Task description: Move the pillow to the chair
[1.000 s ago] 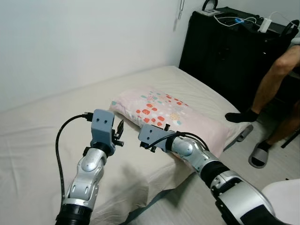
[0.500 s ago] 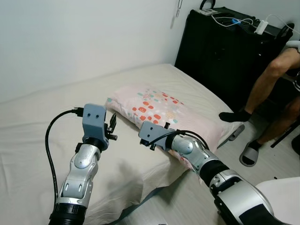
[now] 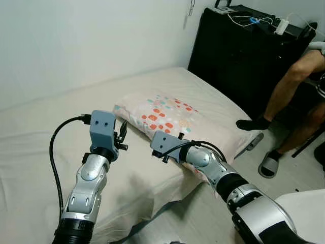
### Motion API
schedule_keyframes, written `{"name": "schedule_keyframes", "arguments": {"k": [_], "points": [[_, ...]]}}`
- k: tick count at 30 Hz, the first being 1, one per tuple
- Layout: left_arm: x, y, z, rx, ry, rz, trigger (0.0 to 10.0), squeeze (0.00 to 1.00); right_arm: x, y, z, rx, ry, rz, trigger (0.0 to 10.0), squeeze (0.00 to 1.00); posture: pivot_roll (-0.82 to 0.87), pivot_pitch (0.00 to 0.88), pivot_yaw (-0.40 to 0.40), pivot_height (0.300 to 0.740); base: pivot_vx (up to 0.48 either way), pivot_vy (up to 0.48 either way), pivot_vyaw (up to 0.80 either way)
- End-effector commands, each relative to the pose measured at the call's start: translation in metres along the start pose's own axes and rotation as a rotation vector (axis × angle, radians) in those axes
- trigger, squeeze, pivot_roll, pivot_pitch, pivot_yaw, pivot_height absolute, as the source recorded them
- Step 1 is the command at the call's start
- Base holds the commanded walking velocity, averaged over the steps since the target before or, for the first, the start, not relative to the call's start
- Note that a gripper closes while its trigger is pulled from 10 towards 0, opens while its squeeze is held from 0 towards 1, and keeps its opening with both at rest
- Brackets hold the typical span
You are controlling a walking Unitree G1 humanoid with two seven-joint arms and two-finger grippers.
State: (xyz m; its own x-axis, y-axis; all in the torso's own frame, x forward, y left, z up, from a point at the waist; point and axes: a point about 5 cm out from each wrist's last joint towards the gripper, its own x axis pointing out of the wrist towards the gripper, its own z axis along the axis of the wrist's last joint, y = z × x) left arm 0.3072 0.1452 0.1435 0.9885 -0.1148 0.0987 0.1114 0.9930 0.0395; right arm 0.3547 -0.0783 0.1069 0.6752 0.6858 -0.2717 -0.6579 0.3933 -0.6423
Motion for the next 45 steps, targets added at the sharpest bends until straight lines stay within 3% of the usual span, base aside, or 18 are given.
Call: {"name": "schedule_keyframes", "arguments": {"k": [1, 34, 45], "points": [[0.0001, -0.0034, -0.0031, -0.003, 0.024, -0.011, 10.0, 0.00, 0.0001, -0.0040, 0.0012, 0.003, -0.004, -0.003, 10.0, 0.00, -0.06, 0.112, -0.094, 0.694, 0.000, 0.000, 0.00], [-0.0007, -0.0105, -0.0058, -0.016, 0.031, -0.027, 10.0, 0.00, -0.0015, -0.0058, 0.0000, 0.010, -0.005, -0.005, 10.0, 0.00, -0.06, 0.113, -0.107, 0.694, 0.000, 0.000, 0.00], [-0.0013, -0.0063, -0.0061, -0.014, 0.031, -0.012, 10.0, 0.00, -0.0017, -0.0066, -0.0001, 0.008, -0.003, -0.003, 10.0, 0.00, -0.06, 0.116, -0.113, 0.694, 0.000, 0.000, 0.00]]}}
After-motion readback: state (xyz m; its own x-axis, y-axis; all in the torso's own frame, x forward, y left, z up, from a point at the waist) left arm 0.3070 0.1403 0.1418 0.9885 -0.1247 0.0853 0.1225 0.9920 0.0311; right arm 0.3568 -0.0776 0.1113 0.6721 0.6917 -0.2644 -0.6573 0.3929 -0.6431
